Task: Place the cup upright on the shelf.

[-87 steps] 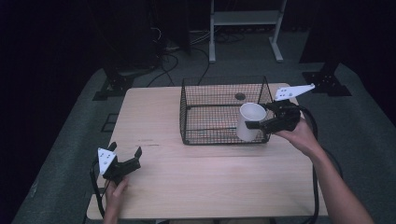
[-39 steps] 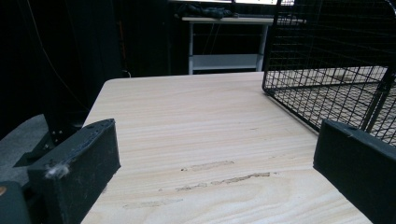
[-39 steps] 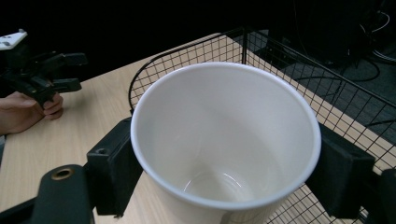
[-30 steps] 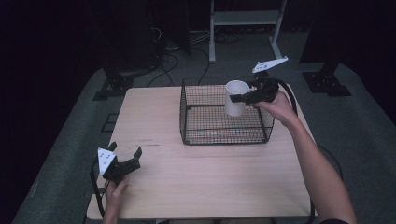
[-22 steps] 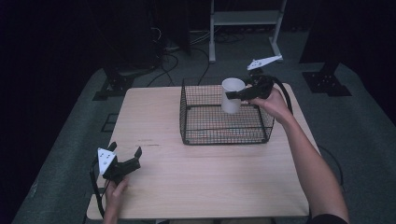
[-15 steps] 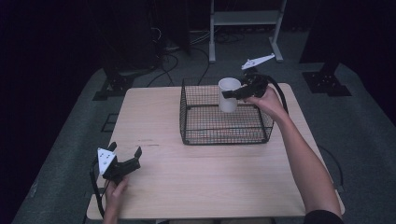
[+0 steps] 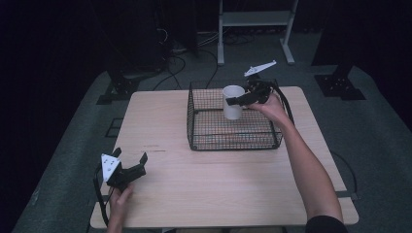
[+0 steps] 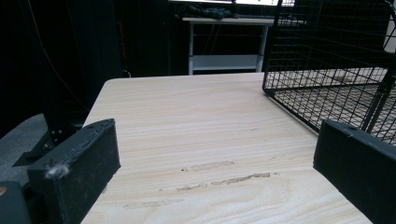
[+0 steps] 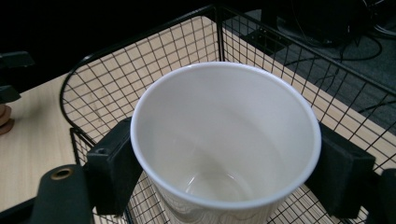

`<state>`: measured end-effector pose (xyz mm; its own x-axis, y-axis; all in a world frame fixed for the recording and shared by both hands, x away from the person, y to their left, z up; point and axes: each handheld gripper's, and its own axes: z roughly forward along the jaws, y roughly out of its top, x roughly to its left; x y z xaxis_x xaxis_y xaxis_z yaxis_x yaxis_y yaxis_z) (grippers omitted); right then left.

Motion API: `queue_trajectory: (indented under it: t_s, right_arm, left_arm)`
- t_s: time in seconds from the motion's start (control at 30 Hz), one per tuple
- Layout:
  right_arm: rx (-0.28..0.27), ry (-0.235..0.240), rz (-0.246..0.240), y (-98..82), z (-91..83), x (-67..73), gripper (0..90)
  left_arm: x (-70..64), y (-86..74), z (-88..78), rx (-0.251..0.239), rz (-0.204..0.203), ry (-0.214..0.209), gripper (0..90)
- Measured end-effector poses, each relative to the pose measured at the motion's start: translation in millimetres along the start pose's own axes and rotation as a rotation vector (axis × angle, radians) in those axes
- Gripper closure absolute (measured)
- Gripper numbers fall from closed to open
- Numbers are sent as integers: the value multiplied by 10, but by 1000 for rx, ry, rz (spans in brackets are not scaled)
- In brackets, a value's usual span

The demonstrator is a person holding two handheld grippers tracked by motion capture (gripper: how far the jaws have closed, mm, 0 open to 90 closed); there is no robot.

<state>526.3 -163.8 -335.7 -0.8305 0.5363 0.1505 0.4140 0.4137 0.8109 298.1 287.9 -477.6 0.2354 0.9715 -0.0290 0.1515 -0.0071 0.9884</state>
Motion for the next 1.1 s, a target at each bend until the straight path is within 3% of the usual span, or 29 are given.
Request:
queue_trajectory:
  t_s: [0.37, 0.73, 1.1]
  right_arm:
    - [21, -12, 31, -121, 179, -90, 197]
    - [81, -37, 54, -280, 303, -201, 197]
    - [119, -20, 46, -299, 390, -173, 196]
  left_arm:
    - [6, 0, -2, 1, -4, -1, 0]
    - [2, 0, -2, 2, -1, 0, 0]
    - [3, 0, -3, 1, -2, -1, 0]
